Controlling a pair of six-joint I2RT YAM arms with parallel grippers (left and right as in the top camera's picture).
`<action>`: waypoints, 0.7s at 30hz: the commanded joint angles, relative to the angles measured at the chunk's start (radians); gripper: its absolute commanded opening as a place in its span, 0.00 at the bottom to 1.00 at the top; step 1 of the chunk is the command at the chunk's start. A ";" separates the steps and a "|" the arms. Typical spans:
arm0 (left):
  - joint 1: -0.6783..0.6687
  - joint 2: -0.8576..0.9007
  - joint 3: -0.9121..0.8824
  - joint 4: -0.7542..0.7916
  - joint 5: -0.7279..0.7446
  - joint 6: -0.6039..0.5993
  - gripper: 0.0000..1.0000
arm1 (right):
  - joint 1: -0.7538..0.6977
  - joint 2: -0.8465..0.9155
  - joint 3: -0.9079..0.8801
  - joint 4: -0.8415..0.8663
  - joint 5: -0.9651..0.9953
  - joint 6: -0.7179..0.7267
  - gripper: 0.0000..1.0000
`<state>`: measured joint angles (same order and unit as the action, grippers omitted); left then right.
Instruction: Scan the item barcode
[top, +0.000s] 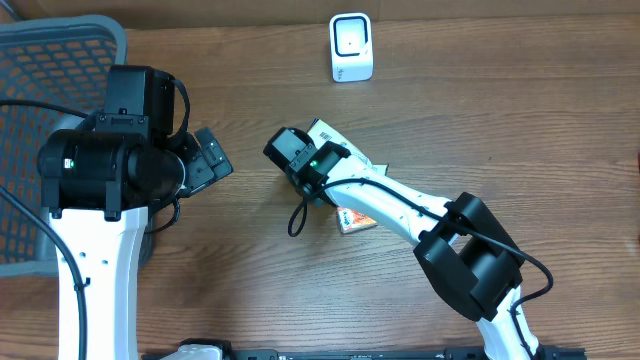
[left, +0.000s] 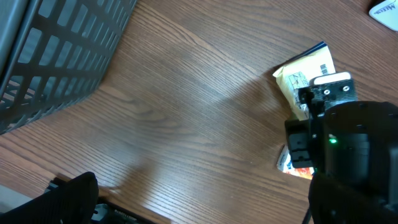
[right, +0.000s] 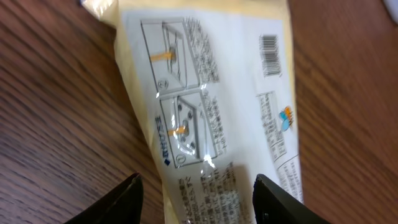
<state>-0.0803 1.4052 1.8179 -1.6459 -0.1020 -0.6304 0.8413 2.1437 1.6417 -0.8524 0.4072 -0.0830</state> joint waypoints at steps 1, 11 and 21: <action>0.005 0.001 -0.004 0.001 -0.013 -0.021 1.00 | 0.000 0.012 -0.037 0.010 0.004 -0.004 0.57; 0.005 0.001 -0.004 0.001 -0.013 -0.021 0.99 | -0.051 0.013 -0.118 0.119 0.027 -0.004 0.49; 0.005 0.001 -0.004 0.001 -0.013 -0.021 1.00 | -0.138 0.013 -0.116 0.118 0.017 0.094 0.04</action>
<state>-0.0803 1.4052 1.8175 -1.6459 -0.1020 -0.6304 0.7265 2.1460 1.5410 -0.7250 0.4427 -0.0559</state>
